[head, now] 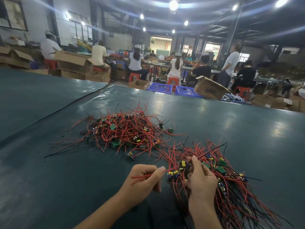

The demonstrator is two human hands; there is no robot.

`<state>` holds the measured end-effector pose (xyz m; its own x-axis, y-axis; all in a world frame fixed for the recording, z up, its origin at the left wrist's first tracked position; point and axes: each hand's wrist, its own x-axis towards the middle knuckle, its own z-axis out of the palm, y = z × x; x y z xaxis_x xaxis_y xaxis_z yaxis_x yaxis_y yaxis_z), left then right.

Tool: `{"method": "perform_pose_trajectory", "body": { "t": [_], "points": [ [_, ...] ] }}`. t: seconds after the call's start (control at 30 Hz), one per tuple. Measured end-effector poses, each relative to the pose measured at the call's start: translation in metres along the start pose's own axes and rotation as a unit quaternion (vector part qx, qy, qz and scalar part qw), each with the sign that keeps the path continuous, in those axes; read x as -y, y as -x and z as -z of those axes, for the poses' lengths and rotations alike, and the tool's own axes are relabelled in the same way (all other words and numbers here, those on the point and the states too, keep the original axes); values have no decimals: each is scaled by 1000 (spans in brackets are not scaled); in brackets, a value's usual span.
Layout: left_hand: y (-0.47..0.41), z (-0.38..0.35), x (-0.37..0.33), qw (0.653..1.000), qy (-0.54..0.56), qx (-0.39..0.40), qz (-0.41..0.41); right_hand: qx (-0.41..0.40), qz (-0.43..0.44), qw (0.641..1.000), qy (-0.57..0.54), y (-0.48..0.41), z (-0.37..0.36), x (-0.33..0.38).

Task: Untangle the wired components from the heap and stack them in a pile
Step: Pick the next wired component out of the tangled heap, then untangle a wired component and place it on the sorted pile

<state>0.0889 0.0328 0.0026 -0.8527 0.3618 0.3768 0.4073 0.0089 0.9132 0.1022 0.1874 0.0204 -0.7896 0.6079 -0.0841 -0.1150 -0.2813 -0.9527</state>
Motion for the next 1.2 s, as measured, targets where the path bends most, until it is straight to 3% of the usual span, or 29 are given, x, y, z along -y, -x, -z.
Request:
{"method": "perform_pose_trajectory", "body": {
  "t": [0.13, 0.3, 0.43, 0.5, 0.57, 0.67, 0.73, 0.83, 0.93, 1.07, 1.2],
  "points": [
    [3, -2, -2, 999, -13, 29, -8, -29, 67, 997, 38, -2, -1, -4],
    [6, -2, -1, 988, -125, 63, -71, -52, 97, 992, 61, -8, 2, -7],
    [10, -2, 0, 920, -316, 150, -175, -45, 117, 989, 73, -7, 6, -8],
    [10, 2, 3, 882, -399, 174, -181, -28, 139, 988, 53, -5, 7, -9],
    [8, 9, 4, 869, -435, 159, -171, -5, 174, 982, 68, -1, 4, -7],
    [-1, 22, 10, 880, -430, 28, -198, 37, 190, 976, 99, 7, -5, -9],
    [-8, 33, 16, 871, -452, -85, -174, 72, 183, 975, 105, 10, -11, -13],
    [-13, 54, 29, 842, -509, -175, -27, 112, 169, 971, 128, 13, -15, -22],
    [-13, 69, 40, 840, -522, -127, 73, 132, 153, 970, 138, 13, -15, -29],
    [-14, 63, 47, 845, -531, -52, 44, 133, 148, 969, 149, 10, -15, -33],
    [-14, 57, 51, 842, -532, -78, 38, 132, 146, 968, 159, 10, -15, -34]
  ]
}}
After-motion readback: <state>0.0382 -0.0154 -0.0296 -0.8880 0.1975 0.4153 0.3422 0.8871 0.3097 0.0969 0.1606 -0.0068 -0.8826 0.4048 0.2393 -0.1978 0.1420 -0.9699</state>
